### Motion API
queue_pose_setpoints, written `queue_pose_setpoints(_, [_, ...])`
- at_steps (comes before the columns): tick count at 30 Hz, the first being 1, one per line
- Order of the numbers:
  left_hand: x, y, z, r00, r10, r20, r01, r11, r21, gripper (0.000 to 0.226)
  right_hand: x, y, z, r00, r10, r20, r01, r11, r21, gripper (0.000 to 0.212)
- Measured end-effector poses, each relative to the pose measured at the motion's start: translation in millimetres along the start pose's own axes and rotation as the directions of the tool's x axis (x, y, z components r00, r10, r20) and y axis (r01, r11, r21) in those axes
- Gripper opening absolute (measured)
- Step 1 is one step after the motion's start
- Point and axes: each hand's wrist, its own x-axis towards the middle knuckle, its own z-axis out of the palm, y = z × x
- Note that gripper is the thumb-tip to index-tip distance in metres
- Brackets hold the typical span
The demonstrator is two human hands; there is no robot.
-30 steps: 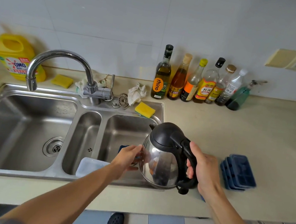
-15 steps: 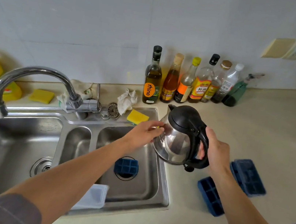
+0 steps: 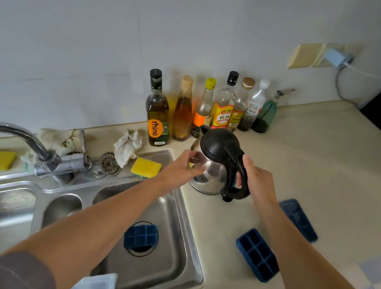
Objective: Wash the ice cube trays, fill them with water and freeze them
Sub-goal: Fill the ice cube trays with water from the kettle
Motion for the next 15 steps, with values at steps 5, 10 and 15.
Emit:
queue_pose_setpoints(5, [-4.5,-2.7,-0.8,0.986,-0.032,-0.163,0.022,0.998,-0.066,0.040,-12.0,-4.7,-2.1,0.938,-0.287,-0.192,0.250,0.948,-0.196,0.027])
queue_pose_setpoints(10, [-42.9,-30.7,-10.2,0.952,-0.100,-0.290,0.062,0.989,-0.137,0.024,-43.6,-5.0,4.5,0.767,-0.600,-0.229,0.552,0.798,-0.240,0.012])
queue_pose_setpoints(15, [-116.2,-76.8,-28.9,0.882,-0.185,-0.435,0.218,0.975,0.028,0.019,-86.4,-6.4,30.9,0.799,-0.564,0.208,0.586,0.808,-0.063,0.017])
